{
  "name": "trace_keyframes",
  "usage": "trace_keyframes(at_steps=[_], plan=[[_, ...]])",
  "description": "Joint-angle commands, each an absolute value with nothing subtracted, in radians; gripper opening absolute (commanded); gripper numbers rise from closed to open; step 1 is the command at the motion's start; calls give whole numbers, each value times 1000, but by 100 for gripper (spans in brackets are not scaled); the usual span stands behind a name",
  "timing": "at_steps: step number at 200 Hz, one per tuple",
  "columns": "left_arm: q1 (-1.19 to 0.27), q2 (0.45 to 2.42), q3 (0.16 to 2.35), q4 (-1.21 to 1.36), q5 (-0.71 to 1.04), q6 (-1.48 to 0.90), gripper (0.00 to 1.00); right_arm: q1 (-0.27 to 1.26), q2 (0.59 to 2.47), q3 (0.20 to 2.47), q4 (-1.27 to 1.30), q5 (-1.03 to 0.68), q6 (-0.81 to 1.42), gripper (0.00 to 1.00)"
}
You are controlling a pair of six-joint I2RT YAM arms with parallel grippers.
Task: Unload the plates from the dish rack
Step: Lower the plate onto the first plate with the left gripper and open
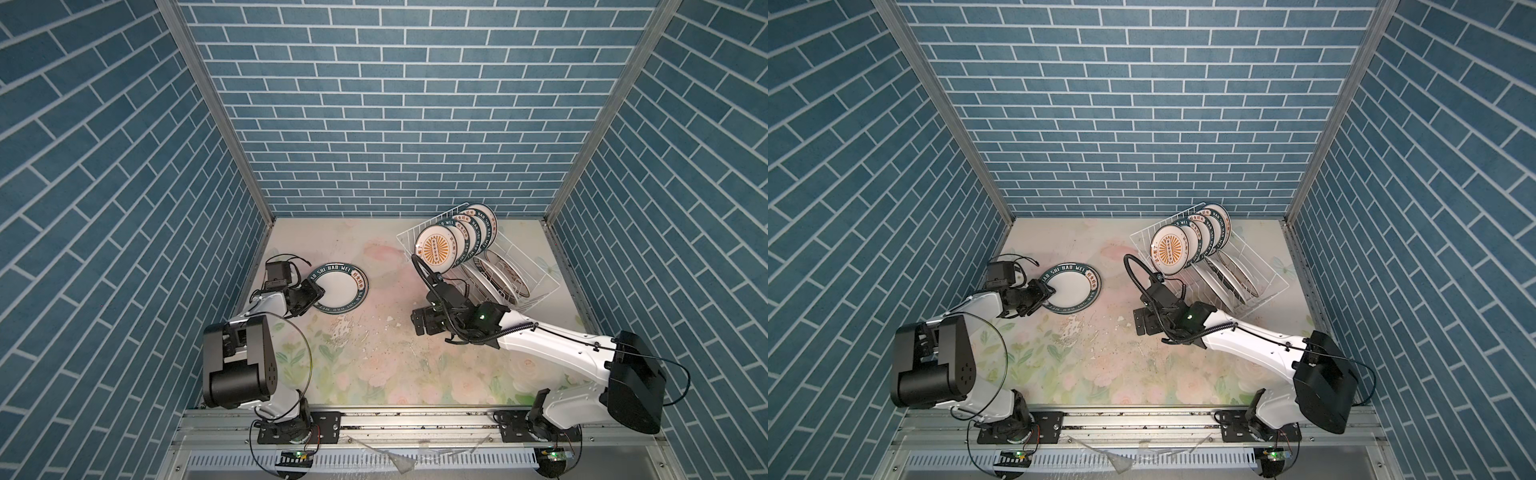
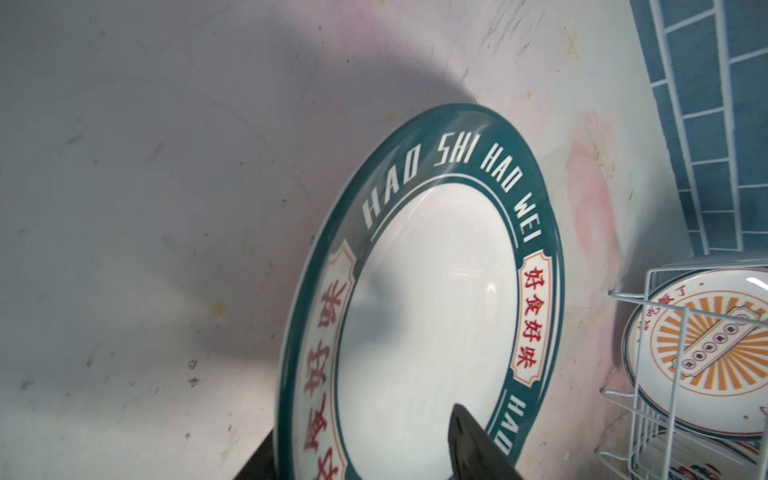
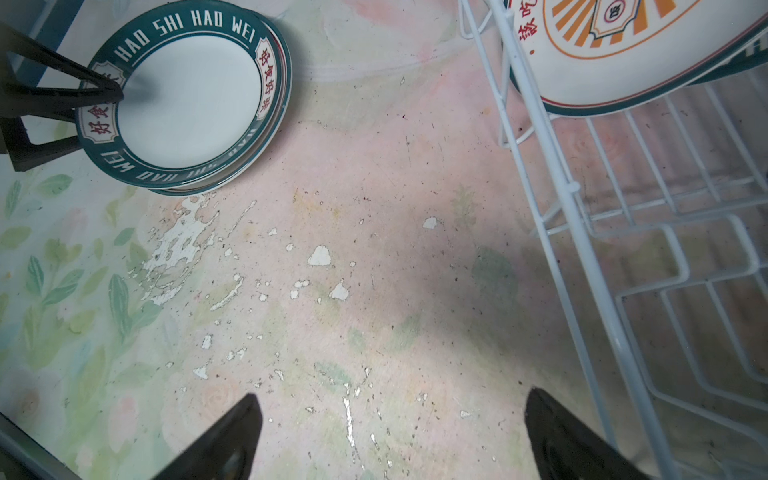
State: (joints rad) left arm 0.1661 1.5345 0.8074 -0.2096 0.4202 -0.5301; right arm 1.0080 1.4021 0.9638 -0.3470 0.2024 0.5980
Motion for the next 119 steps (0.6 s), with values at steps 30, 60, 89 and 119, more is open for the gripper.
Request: trace_keyframes(at_steps=[30,60,89,119], plan=[[140,1546,847,-302,339,-485,62,1012,1399,942,-382,195,566,99],[141,1530,844,-328,310,-480,64,1012,1396,936,-384,202,566,99],[140,1494,833,-343,298,-482,72,1012,1388,942,-410,217,565,99],[141,1362,781,-361,278,-481,79,1012,1340,978,-472,273,538,99]])
